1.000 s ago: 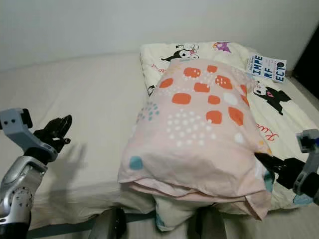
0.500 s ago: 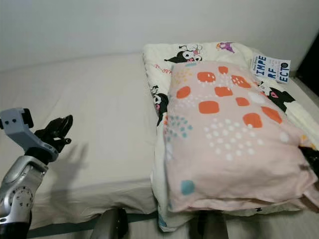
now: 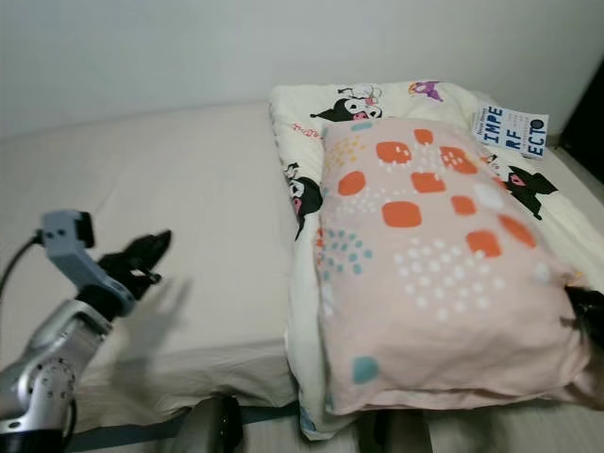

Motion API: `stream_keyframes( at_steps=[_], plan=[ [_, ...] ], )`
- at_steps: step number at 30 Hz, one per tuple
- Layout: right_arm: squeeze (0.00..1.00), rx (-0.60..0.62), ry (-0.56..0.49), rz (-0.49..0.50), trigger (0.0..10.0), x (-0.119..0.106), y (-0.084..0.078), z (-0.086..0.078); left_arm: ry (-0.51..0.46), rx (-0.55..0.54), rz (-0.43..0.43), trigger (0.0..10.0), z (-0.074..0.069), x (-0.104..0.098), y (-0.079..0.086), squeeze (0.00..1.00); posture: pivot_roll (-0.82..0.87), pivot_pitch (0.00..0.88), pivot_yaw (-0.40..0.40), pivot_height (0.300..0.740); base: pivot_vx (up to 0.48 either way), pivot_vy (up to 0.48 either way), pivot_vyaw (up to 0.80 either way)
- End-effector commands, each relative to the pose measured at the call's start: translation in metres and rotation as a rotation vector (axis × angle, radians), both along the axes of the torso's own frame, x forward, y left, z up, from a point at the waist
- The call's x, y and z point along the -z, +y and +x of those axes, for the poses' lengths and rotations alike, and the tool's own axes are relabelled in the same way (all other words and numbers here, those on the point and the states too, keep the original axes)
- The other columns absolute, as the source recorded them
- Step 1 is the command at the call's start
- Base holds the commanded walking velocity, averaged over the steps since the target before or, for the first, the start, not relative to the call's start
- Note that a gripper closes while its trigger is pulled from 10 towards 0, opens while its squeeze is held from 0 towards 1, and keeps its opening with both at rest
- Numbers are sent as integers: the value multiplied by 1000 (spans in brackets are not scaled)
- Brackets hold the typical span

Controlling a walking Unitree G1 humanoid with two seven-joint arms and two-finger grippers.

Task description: Clean up the room

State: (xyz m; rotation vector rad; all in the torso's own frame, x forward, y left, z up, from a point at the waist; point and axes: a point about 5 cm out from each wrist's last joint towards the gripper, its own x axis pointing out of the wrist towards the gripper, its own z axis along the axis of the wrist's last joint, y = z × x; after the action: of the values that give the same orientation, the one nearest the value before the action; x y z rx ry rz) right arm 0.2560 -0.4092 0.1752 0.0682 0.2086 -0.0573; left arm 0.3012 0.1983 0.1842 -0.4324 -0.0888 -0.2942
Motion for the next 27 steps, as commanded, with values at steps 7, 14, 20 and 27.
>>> stream_keyframes(
  at_steps=[7, 14, 20, 27],
  plan=[
    [86, -225, -21, 16, 10000, 14, 45, 6, 81, 72, -24, 10000, -7, 14, -22, 0, 5, 238, 48, 582, 0, 0, 0],
    [0, -291, -190, 98, 10000, 0, 67, 6, 143, 149, -116, 10000, -10, 18, -36, 0, 5, 228, 47, 582, 0, 0, 0],
    [0, -66, -263, 88, 10000, -2, 63, 18, 166, 210, -144, 10000, -12, 20, -44, 0, -6, 216, 57, 582, 0, 0, 0],
    [0, -214, -397, 129, 10000, -15, 154, 28, 74, -34, 1, 10000, 1, 15, -29, 0, -17, 198, 56, 582, 0, 0, 0]
  ],
)
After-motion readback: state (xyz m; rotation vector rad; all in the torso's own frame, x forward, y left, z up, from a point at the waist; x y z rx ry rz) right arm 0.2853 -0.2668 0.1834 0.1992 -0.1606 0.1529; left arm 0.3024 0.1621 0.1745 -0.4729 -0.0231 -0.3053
